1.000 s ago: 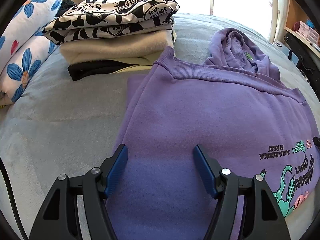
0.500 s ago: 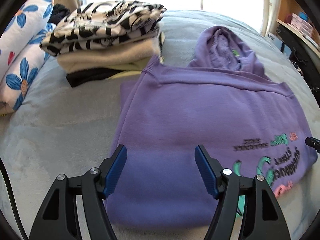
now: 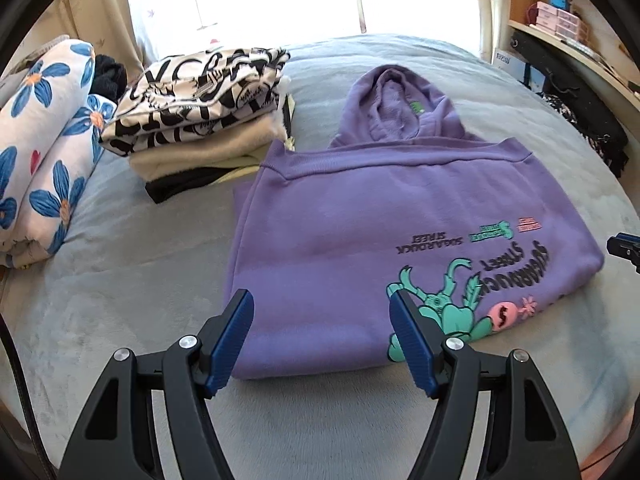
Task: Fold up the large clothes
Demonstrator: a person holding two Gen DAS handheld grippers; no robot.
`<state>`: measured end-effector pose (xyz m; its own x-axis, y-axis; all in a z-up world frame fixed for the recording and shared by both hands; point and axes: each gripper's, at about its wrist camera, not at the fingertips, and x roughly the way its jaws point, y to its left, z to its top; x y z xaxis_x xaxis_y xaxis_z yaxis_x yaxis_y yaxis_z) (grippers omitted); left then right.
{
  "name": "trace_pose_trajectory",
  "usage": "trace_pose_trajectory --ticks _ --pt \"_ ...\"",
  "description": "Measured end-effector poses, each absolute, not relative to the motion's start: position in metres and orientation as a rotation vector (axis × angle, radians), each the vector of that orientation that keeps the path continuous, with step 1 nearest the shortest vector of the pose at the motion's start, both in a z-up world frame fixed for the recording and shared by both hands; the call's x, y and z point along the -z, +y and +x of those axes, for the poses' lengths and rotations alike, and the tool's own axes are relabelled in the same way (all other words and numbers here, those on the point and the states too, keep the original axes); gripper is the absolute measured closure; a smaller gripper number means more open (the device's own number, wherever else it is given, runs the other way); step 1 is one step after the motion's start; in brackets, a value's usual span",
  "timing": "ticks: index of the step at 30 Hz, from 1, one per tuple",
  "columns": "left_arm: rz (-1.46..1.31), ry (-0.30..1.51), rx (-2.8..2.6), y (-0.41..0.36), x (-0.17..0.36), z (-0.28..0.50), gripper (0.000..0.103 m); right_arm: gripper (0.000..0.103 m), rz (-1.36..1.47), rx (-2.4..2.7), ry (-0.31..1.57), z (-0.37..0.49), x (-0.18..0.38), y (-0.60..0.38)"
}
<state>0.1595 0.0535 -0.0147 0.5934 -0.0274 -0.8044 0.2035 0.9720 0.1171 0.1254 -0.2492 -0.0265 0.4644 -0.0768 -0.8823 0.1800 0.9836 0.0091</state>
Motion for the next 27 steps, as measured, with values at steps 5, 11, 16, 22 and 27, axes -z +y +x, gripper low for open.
trace_pose_trajectory --ticks 5,11,16,22,27 --pt "0.235 0.893 0.143 0.049 -0.011 0.16 0.033 0.076 0.087 0.131 1.041 0.124 0.003 -0.243" --pt "0.267 0.852 0.147 0.041 -0.039 0.186 0.023 0.076 0.057 0.107 0.991 0.147 -0.023 -0.239" --pt "0.304 0.848 0.137 0.028 -0.05 0.231 0.023 0.076 0.047 0.093 0.975 0.192 -0.032 -0.241" --pt "0.342 0.838 0.119 0.015 -0.062 0.293 0.023 0.076 0.062 0.105 0.969 0.258 -0.047 -0.252" --pt "0.318 0.857 0.089 0.015 -0.072 0.351 0.023 0.076 0.068 0.114 0.952 0.308 -0.062 -0.264"
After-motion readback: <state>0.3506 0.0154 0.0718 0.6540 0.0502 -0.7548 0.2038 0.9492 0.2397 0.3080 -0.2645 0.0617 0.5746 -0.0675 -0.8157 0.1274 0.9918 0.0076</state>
